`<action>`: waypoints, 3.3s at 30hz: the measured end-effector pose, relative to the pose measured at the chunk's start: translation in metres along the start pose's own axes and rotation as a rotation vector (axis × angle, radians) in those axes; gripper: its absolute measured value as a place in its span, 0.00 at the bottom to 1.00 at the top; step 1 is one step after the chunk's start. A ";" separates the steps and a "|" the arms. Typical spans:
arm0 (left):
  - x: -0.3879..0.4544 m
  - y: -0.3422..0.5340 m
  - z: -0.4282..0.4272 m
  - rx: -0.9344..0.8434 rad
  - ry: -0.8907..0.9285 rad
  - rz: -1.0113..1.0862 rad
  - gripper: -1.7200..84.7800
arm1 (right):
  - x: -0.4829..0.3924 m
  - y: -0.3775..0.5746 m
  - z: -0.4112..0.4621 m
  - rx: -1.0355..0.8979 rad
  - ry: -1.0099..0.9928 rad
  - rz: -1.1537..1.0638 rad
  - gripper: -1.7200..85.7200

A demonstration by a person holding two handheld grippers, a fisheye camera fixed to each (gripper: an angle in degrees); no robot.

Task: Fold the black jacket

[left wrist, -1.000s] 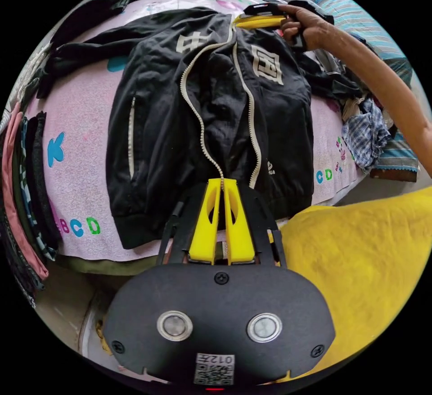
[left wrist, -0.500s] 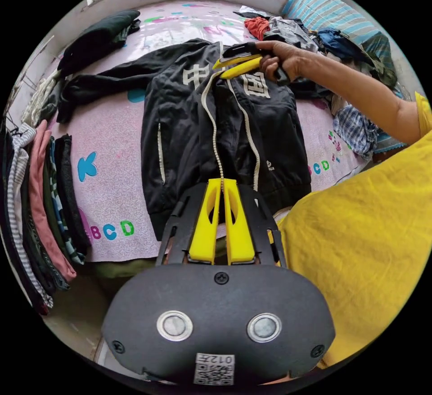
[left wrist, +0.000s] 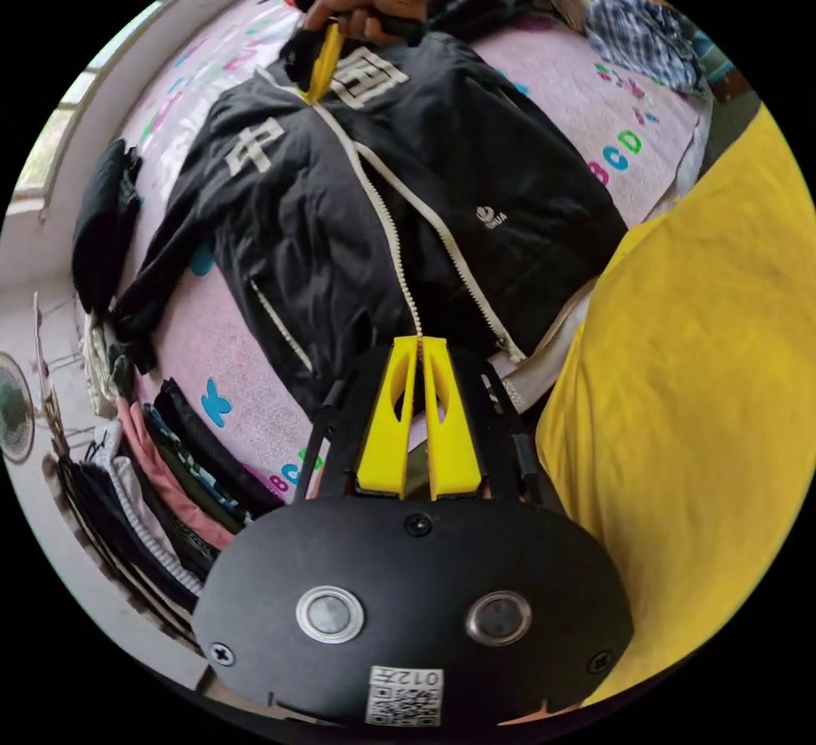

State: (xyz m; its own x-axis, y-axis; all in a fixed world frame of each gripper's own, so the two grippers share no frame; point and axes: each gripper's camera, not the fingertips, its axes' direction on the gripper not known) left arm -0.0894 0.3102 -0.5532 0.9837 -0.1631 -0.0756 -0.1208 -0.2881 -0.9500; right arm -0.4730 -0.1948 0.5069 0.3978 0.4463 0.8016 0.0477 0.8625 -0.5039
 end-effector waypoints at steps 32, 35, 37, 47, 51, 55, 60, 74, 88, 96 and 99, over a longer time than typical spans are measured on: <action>-0.029 0.038 0.104 0.267 0.552 -0.354 0.05 | 0.125 0.181 0.130 0.118 -0.020 -0.188 0.02; -0.041 0.070 0.103 0.379 0.593 -0.429 0.04 | 0.144 0.225 0.133 0.097 0.011 -0.252 0.02; -0.052 0.081 0.115 0.357 0.566 -0.508 0.04 | 0.159 0.255 0.144 0.050 0.040 -0.270 0.02; -0.056 0.060 0.153 0.247 0.467 -0.480 0.02 | 0.183 0.366 0.212 0.084 0.065 -0.370 0.03; -0.069 0.039 0.148 0.256 0.372 -0.455 0.02 | 0.156 0.354 0.252 0.091 0.151 -0.457 0.02; -0.108 0.022 0.147 0.272 0.221 -0.447 0.02 | 0.141 0.324 0.275 0.158 0.145 -0.407 0.02; -0.162 0.012 0.183 0.247 0.284 -0.454 0.02 | 0.111 0.265 0.300 0.281 0.258 -0.330 0.02; -0.234 0.010 0.252 0.262 0.527 -0.446 0.03 | 0.103 0.107 0.385 0.029 0.401 -0.083 0.02; -0.149 -0.086 0.190 0.361 0.633 -0.095 0.02 | 0.138 0.275 0.339 0.237 0.190 0.084 0.02; -0.147 -0.139 0.202 0.288 0.639 -0.129 0.02 | 0.120 0.270 0.374 0.157 0.248 0.000 0.02; -0.142 -0.162 0.184 0.338 0.658 -0.072 0.02 | 0.110 0.278 0.369 0.167 0.283 -0.062 0.02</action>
State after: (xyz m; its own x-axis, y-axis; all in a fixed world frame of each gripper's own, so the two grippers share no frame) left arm -0.1852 0.5540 -0.4447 0.6920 -0.7167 0.0864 0.0925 -0.0307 -0.9952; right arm -0.7543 0.1822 0.5739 0.6383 0.3286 0.6961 -0.0624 0.9234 -0.3787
